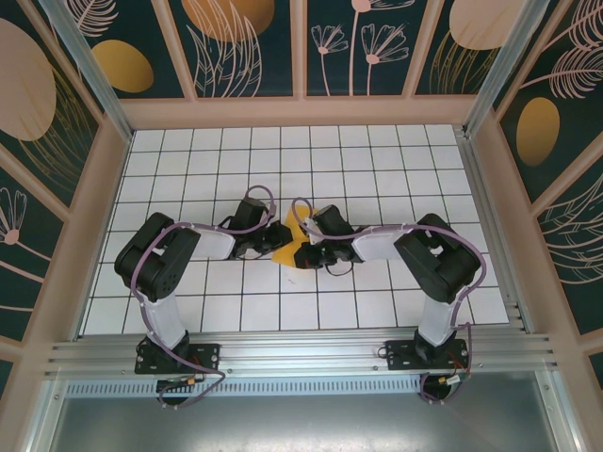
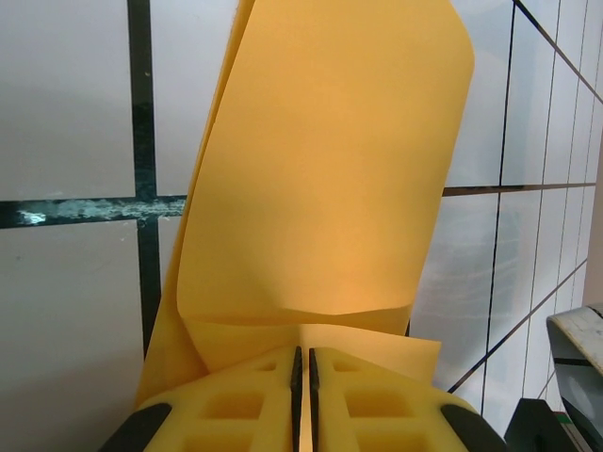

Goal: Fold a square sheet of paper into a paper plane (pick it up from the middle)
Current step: Fold the triangle a second time at the center of the table.

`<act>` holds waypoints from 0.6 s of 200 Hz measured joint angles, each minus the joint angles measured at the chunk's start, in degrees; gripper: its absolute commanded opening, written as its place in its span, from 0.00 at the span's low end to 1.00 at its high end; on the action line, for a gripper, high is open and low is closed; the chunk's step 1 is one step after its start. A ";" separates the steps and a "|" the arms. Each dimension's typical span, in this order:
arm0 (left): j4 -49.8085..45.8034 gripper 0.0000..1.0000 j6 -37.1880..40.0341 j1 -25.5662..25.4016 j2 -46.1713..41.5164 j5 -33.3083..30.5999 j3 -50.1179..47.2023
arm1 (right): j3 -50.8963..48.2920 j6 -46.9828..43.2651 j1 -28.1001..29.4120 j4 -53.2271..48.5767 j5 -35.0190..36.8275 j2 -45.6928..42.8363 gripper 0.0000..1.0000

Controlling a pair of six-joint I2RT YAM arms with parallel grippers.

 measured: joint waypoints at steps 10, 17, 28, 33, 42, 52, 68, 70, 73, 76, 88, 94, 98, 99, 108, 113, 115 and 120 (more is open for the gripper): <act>0.02 0.14 0.07 0.00 0.00 0.00 0.00 | -0.33 1.05 -0.24 0.70 -0.37 0.00 0.07; 0.00 0.14 0.09 0.00 0.00 0.00 0.00 | -0.44 1.44 -0.33 0.92 -0.42 0.00 0.07; 0.02 0.14 0.09 0.00 0.00 0.00 0.00 | -0.44 2.32 -0.44 0.92 -0.44 0.00 0.08; 0.02 0.14 0.09 0.00 0.00 0.00 0.00 | -0.46 2.49 -0.48 0.92 -0.44 -0.02 0.08; 0.00 0.14 0.09 0.00 0.00 0.00 0.00 | -0.55 2.80 -0.57 0.90 -0.37 -0.13 0.08; 0.00 0.14 0.09 0.00 0.00 0.00 0.00 | -0.85 3.21 -0.72 0.83 -0.37 -0.48 0.09; 0.00 0.14 0.11 0.00 0.00 0.00 0.00 | -1.70 3.85 -1.09 0.22 -0.28 -1.49 0.09; 0.00 0.14 0.09 0.00 0.00 0.00 0.00 | -1.86 3.82 -1.14 0.20 -0.28 -1.62 0.09; 0.00 0.14 0.11 0.00 0.00 0.00 0.00 | -2.10 3.98 -1.22 0.15 -0.28 -1.88 0.09; 0.00 0.14 0.11 0.00 0.00 0.00 0.00 | -2.32 4.00 -1.29 0.15 -0.28 -2.05 0.09; 0.00 0.14 0.20 0.00 0.00 0.00 0.00 | -3.21 4.44 -1.64 -0.02 -0.42 -2.78 0.09; 0.00 0.14 0.26 0.00 0.00 0.00 0.00 | -3.61 4.70 -1.79 0.00 -0.48 -3.08 0.10; 0.00 0.14 0.28 0.00 0.00 0.00 0.00 | -3.76 4.85 -1.84 -0.02 -0.57 -3.23 0.10; 0.00 0.14 0.28 0.00 0.00 0.00 0.00 | -3.80 4.87 -1.84 -0.02 -0.61 -3.28 0.10; 0.00 0.14 0.28 0.00 0.00 0.00 0.00 | -4.04 5.16 -1.88 -0.11 -0.90 -3.41 0.10; 0.00 0.14 0.28 0.00 0.02 0.00 0.00 | -4.07 5.27 -1.90 -0.17 -0.98 -3.41 0.10; 0.00 0.14 0.28 0.00 0.02 0.00 0.00 | -4.07 5.29 -1.90 -0.22 -1.01 -3.41 0.10; 0.00 0.14 0.28 0.00 0.02 0.00 0.00 | -4.07 5.29 -1.90 -0.26 -0.98 -3.41 0.10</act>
